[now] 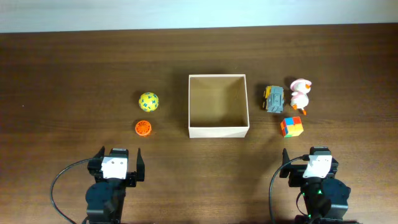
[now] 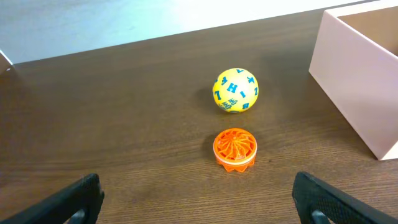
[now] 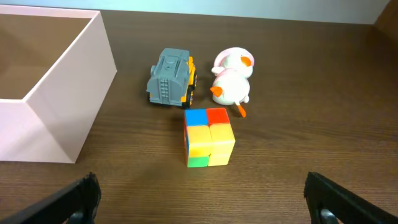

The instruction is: Pack container

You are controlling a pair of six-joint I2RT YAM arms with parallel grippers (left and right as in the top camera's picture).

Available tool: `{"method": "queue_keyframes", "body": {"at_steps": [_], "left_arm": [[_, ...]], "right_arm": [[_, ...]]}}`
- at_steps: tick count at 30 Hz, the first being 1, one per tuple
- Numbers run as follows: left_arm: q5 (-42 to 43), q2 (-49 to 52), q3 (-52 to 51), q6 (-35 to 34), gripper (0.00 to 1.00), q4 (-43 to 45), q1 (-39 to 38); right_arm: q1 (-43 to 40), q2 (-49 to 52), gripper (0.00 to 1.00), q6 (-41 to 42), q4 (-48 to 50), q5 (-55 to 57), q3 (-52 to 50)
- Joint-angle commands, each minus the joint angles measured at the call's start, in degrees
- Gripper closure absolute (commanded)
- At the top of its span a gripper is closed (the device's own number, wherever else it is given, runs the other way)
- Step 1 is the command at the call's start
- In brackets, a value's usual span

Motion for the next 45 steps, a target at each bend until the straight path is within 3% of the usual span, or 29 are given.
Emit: {"method": "queue_keyframes", "body": {"at_steps": [1, 29, 38, 45], "left_arm": [[-0.2, -0.4, -0.4, 0.9, 0.01, 0.4, -0.2], [-0.2, -0.4, -0.4, 0.9, 0.01, 2.8, -0.2], [2.2, -0.4, -0.3, 0.2, 0.01, 3.0, -0.2], [2.2, 3.4, 5.9, -4.2, 0.01, 1.8, -0.2]], "right_arm": [[-0.4, -0.3, 0.01, -0.4, -0.1, -0.3, -0.4], [-0.4, -0.3, 0.01, -0.3, 0.2, -0.5, -0.4], [-0.4, -0.3, 0.01, -0.1, 4.0, -21.5, -0.3], [-0.4, 1.8, 0.01, 10.8, 4.7, -20.6, 4.8]]}}
